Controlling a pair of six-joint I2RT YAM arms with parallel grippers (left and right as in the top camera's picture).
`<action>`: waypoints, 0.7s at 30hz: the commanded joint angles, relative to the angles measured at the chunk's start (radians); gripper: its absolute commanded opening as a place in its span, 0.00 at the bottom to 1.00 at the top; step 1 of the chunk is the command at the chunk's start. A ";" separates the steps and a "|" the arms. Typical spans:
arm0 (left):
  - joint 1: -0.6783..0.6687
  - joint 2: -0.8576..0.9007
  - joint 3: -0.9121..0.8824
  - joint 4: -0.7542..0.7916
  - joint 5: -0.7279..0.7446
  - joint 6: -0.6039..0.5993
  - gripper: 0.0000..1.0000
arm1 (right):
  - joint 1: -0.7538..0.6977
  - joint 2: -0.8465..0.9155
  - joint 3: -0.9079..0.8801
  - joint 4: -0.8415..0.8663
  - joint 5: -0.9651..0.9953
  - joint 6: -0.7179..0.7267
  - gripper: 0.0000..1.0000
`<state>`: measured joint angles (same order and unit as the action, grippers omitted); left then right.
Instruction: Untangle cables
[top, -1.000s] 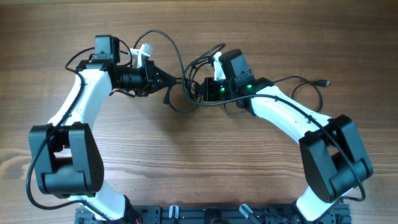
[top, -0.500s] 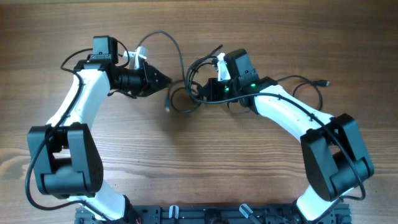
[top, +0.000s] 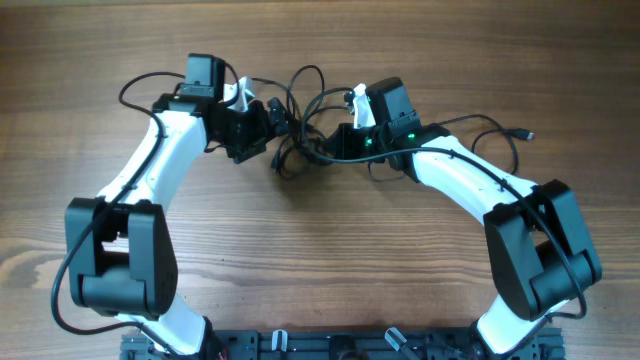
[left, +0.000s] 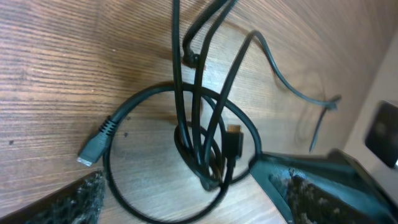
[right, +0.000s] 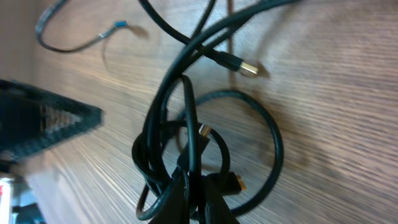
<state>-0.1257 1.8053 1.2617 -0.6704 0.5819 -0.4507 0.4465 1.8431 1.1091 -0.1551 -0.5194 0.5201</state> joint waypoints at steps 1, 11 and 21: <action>-0.027 -0.023 0.018 0.018 -0.087 -0.120 0.70 | -0.029 0.019 -0.003 0.082 -0.204 0.060 0.04; -0.038 0.032 0.018 0.043 -0.096 -0.187 0.84 | -0.126 0.019 -0.003 0.140 -0.559 0.137 0.04; -0.081 0.113 0.018 0.133 -0.074 -0.194 0.85 | -0.127 0.019 -0.003 0.277 -0.716 0.146 0.04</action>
<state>-0.1928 1.9011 1.2636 -0.5594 0.4984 -0.6281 0.3164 1.8465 1.1072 0.0940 -1.1538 0.6548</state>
